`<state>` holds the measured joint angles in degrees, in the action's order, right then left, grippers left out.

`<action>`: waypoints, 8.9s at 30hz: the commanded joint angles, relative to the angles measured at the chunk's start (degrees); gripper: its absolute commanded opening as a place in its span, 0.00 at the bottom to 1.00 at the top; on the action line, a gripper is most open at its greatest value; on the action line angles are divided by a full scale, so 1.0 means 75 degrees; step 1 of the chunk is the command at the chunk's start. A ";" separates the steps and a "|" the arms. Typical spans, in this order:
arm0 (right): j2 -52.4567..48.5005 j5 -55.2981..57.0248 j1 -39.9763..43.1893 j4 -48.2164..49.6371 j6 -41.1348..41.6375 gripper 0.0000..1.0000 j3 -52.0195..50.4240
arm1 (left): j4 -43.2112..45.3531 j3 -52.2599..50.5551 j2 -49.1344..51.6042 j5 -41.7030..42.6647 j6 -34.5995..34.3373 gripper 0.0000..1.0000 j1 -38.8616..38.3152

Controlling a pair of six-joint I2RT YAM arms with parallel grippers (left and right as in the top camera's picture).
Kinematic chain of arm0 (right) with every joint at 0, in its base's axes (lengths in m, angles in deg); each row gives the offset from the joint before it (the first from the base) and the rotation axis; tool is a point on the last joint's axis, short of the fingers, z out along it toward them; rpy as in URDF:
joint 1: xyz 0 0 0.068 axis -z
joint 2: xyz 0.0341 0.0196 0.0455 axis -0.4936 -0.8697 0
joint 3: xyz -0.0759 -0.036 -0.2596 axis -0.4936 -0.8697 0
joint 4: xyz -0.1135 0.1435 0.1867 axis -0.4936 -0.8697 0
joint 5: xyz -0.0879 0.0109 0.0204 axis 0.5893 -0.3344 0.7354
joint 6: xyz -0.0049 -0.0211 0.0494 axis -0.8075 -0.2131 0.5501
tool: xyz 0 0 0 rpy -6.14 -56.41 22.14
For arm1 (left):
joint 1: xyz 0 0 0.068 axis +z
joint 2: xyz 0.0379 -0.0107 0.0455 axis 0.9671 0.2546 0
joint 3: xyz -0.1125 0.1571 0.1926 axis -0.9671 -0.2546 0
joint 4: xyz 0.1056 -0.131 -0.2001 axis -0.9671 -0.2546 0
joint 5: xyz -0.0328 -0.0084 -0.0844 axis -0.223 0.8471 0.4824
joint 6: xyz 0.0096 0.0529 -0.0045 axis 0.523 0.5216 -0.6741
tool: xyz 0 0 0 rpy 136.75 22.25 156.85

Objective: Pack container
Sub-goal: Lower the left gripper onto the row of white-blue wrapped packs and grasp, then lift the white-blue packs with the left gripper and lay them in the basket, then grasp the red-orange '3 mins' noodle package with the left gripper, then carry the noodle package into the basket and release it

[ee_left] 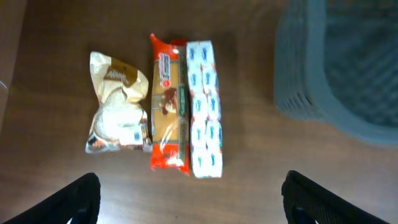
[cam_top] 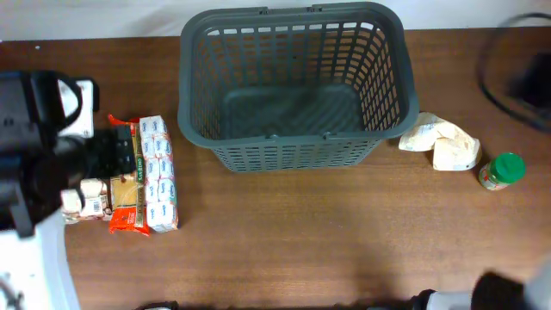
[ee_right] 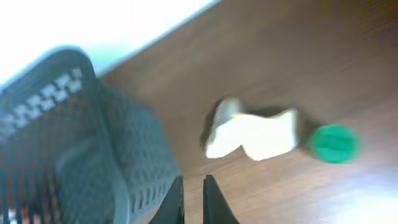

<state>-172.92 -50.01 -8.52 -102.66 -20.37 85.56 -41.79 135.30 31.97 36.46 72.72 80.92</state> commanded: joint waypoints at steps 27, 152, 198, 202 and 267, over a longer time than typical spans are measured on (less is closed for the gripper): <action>0.0699 0.1513 0.1702 -0.0399 0.0504 0.99 0.0149 | 0.0705 -0.0006 0.6295 0.0522 0.0224 0.99 0.0239; 0.0688 0.1513 0.1702 -0.0399 0.0504 0.99 0.0149 | -0.0309 0.5077 0.4229 -0.0845 -0.0323 0.99 -0.1466; 0.0688 0.1513 0.1702 -0.0399 0.0504 0.99 0.0149 | 0.6012 -0.5450 0.4637 -0.0032 0.1236 1.00 0.1568; 0.0688 0.1513 0.1702 -0.0399 0.0504 0.99 0.0149 | 0.6047 -0.5447 0.4983 -0.0058 0.1233 0.99 0.1568; 0.0688 0.1513 0.1702 -0.0399 0.0504 0.99 0.0149 | 0.1431 0.4931 0.7393 -0.0149 0.8568 0.02 -0.4552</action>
<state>-167.72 -39.56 3.99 -105.68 -17.05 86.45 -30.92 174.97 82.11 39.17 139.50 46.46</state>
